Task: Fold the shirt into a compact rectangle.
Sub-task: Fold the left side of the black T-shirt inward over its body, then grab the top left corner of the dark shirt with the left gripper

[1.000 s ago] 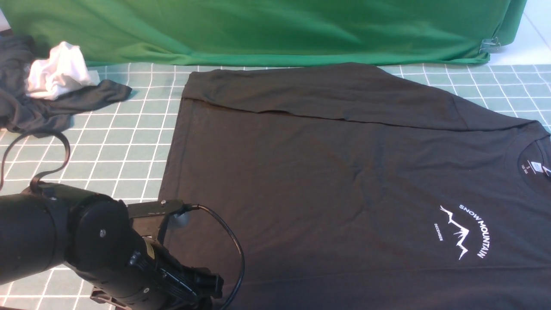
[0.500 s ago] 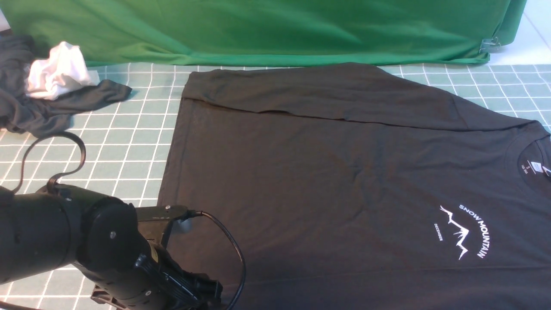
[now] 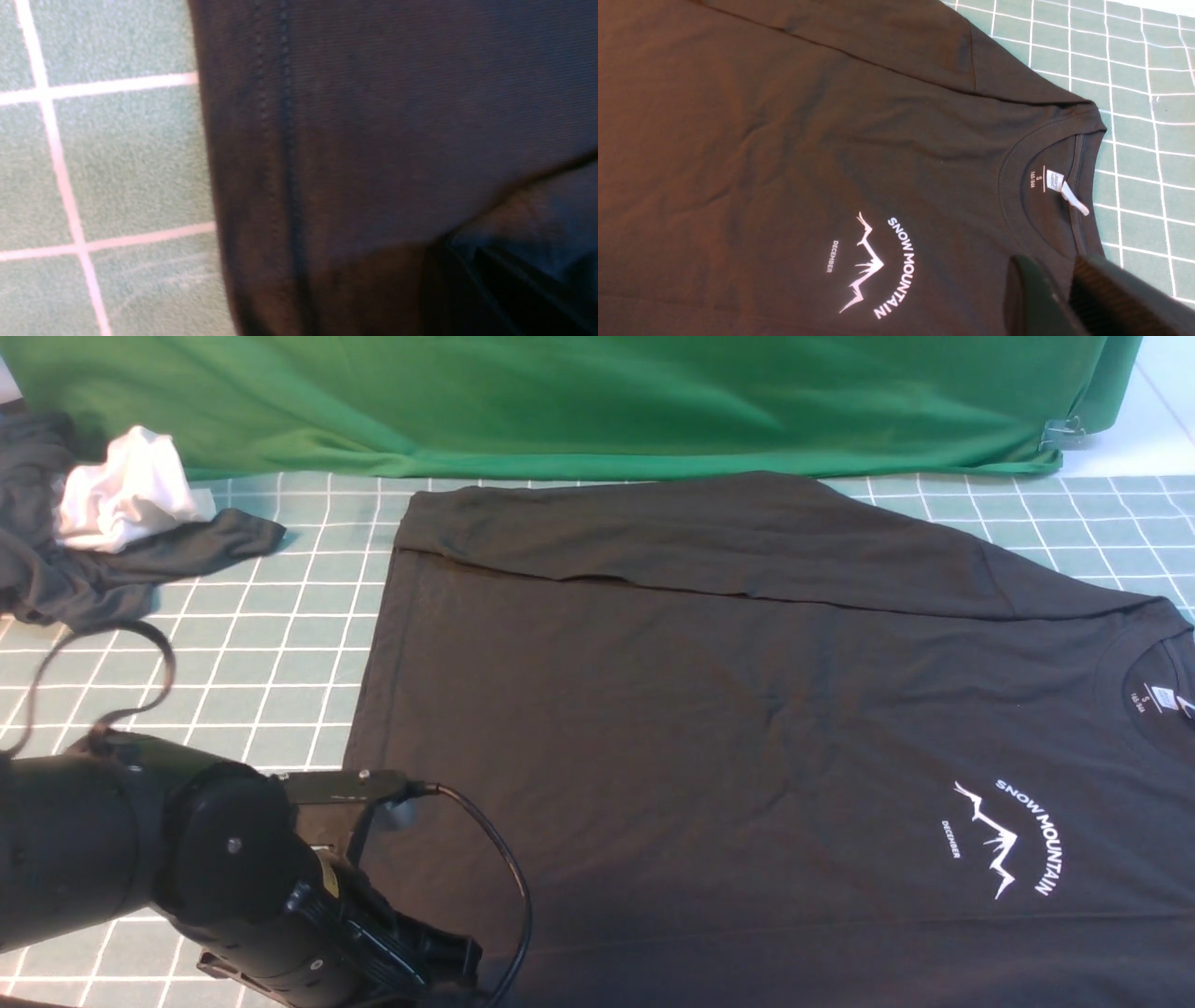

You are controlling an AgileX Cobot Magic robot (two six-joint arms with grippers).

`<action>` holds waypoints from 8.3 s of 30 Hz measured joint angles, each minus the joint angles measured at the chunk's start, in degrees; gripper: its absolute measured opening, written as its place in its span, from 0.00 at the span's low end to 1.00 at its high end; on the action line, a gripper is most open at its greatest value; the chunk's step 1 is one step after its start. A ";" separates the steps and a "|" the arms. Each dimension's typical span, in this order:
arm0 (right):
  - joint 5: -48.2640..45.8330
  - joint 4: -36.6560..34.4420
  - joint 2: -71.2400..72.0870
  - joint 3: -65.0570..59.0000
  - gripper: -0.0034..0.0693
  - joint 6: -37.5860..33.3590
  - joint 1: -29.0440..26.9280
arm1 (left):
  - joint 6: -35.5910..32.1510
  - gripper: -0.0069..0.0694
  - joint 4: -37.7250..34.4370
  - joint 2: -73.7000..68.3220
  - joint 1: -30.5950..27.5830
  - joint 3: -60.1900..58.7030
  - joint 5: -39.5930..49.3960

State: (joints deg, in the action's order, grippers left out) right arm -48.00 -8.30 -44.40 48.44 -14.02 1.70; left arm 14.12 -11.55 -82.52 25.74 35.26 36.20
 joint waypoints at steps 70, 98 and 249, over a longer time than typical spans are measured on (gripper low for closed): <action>6.67 0.00 0.00 0.00 0.32 1.56 0.00 | -0.36 0.49 -27.83 -49.31 -22.23 67.38 -0.26; 7.38 0.00 0.00 0.00 0.35 1.89 0.00 | 9.43 0.48 -27.86 -52.76 -22.23 67.81 -13.00; 7.63 0.19 0.00 0.04 0.09 4.59 0.00 | 0.21 0.11 -18.11 -33.20 -16.08 59.43 -9.29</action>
State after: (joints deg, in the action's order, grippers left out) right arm -40.37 -8.10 -44.40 48.48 -9.42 1.70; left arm 14.33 -29.66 -115.72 9.66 94.69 26.91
